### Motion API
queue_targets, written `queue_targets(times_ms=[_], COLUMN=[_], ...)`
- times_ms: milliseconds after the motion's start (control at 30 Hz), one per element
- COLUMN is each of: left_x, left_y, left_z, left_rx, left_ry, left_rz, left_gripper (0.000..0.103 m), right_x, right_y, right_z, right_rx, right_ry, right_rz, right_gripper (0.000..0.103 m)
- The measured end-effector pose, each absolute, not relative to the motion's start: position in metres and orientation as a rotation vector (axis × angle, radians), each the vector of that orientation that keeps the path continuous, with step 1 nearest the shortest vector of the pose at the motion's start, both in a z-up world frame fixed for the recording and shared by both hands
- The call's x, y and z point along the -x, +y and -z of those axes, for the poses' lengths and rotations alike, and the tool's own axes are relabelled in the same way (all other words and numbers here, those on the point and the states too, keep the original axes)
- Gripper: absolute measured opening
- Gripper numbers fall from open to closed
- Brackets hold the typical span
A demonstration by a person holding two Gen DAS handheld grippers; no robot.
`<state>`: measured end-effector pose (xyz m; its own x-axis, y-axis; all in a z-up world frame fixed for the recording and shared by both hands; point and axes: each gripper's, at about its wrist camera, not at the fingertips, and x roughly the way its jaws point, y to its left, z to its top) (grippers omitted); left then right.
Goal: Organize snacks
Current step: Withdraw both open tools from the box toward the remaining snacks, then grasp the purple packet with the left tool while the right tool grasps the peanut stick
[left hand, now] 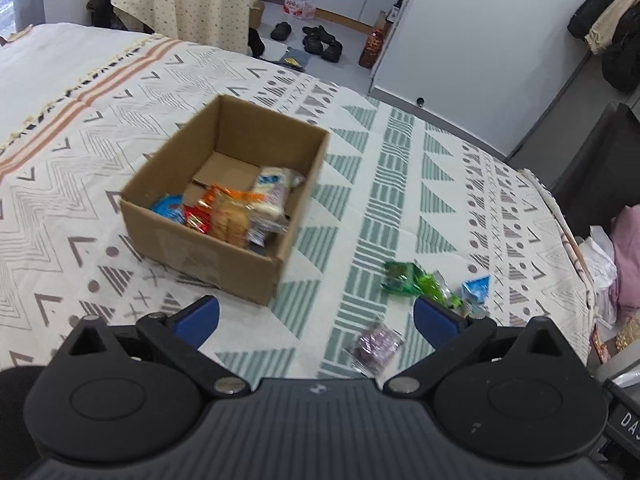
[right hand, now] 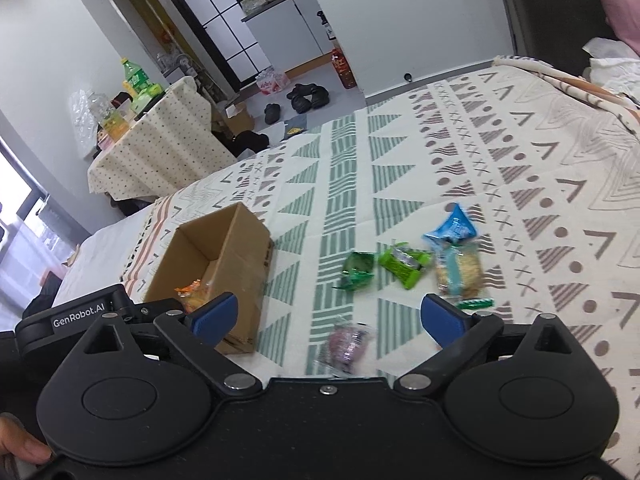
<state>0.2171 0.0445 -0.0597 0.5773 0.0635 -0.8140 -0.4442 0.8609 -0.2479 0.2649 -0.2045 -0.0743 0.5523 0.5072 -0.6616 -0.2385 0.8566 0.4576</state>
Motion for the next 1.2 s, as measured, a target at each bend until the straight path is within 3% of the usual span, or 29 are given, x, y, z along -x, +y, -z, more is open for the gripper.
queue_targets(times_ms=[567, 933, 1200], left_x=[-0.236, -0.254, -0.274], left_y=[0.004, -0.003, -0.009], left_z=[0.088, 0.117, 0.140], left_rx=[0.446, 0.435, 0.423], left_ry=[0.988, 1.041, 1.087], left_rz=[-0.285, -0.268, -0.233], left_gripper=[0.102, 0.096, 0.086], right_x=[-0.270, -0.285, -0.300], right_y=[-0.260, -0.263, -0.257], right_z=[0.106, 0.139, 0.160], right_rx=[-0.391, -0.418, -0.421], right_ry=[0.931, 1.018, 1.074], right_rz=[-0.424, -0.441, -0.443], right_gripper=[0.097, 0.070, 0.063])
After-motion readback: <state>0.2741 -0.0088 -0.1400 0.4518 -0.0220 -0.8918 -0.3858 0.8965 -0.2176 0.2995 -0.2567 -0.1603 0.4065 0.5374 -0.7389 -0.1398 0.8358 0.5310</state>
